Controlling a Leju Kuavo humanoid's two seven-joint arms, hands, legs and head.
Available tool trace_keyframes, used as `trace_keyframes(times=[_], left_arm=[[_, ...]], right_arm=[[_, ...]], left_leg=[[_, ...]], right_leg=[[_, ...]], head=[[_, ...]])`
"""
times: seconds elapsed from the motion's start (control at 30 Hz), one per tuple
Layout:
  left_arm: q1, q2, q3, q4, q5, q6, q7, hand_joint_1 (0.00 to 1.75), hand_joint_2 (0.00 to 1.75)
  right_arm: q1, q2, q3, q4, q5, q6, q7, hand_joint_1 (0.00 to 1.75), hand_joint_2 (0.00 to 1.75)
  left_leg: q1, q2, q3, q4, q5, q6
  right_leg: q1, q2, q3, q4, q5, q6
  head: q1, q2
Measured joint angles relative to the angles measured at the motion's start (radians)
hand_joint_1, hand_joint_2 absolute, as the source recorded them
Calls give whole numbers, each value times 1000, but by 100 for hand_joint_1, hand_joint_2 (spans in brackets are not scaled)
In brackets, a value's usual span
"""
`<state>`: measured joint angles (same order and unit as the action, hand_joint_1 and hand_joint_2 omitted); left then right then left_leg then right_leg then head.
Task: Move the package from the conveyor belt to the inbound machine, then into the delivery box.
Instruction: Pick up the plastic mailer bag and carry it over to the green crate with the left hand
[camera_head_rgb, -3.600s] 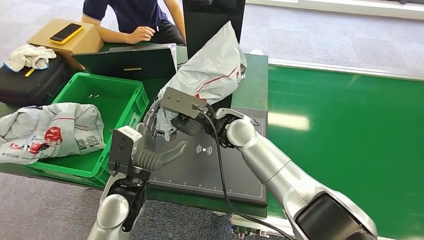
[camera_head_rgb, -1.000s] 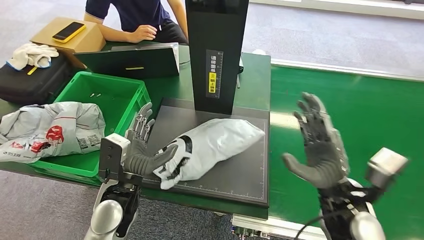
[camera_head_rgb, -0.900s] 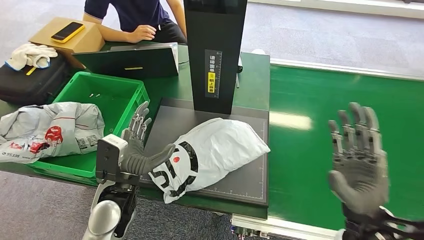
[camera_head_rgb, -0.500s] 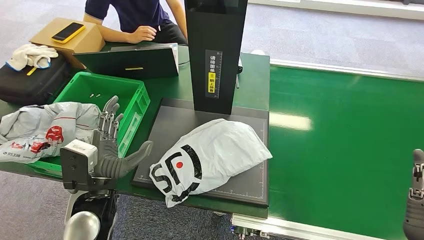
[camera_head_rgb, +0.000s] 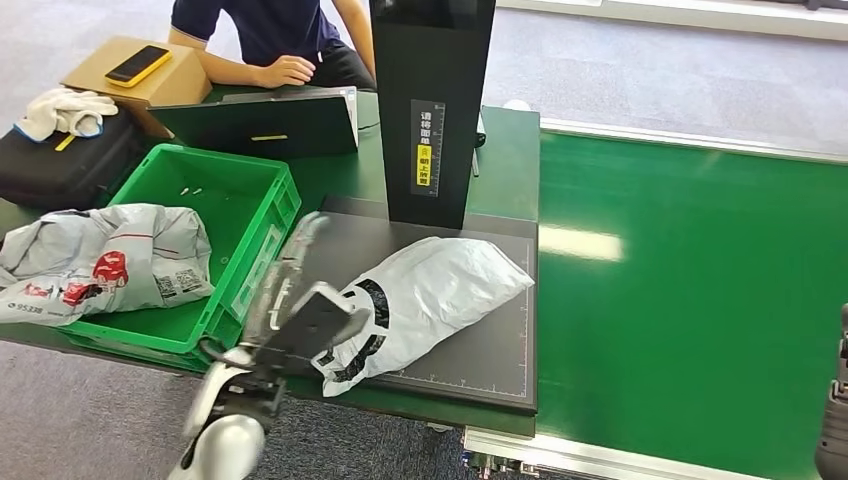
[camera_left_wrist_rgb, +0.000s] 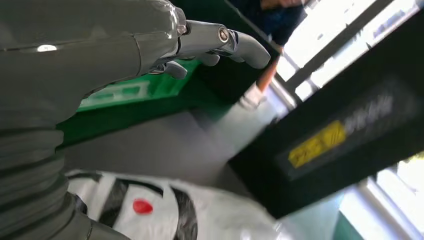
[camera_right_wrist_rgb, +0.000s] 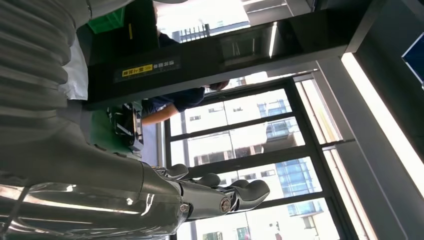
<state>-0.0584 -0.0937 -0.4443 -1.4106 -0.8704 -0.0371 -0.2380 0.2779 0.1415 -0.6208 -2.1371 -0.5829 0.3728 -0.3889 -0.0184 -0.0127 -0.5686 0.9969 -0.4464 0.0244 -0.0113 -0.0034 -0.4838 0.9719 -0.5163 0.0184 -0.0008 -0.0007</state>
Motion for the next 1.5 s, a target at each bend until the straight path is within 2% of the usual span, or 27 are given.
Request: trace_keyframes(times=[0.2,0.43,0.57,0.87,1.5], left_arm=[[-144,-2,-172,357,-73,17,-56,0,175],[-207,-1,-254,532,-73,17,-69,0,175],[-213,16,-291,557,-49,-4,-84,0,175],[-215,78,-355,533,-14,-41,-88,0,175],[-232,111,-391,529,-2,-50,-80,1,175]], right_arm=[[4,11,-1,-3,-3,5,1,0,175],[7,24,-9,-3,-6,21,9,0,175],[4,25,-17,0,-4,49,12,0,175],[-25,23,-11,29,14,14,1,0,175],[-30,15,18,50,19,-21,-13,0,175]], left_leg=[[0,5,1,0,0,0],[0,5,0,0,0,0],[0,5,0,-1,0,0],[0,5,1,-1,0,0],[0,5,2,-1,0,0]], right_leg=[[0,4,0,0,1,0],[0,5,-1,0,1,0],[1,5,0,0,0,0],[1,4,1,1,1,0],[1,4,2,1,0,0]], head=[[0,0],[0,0],[0,0],[0,0],[0,0]])
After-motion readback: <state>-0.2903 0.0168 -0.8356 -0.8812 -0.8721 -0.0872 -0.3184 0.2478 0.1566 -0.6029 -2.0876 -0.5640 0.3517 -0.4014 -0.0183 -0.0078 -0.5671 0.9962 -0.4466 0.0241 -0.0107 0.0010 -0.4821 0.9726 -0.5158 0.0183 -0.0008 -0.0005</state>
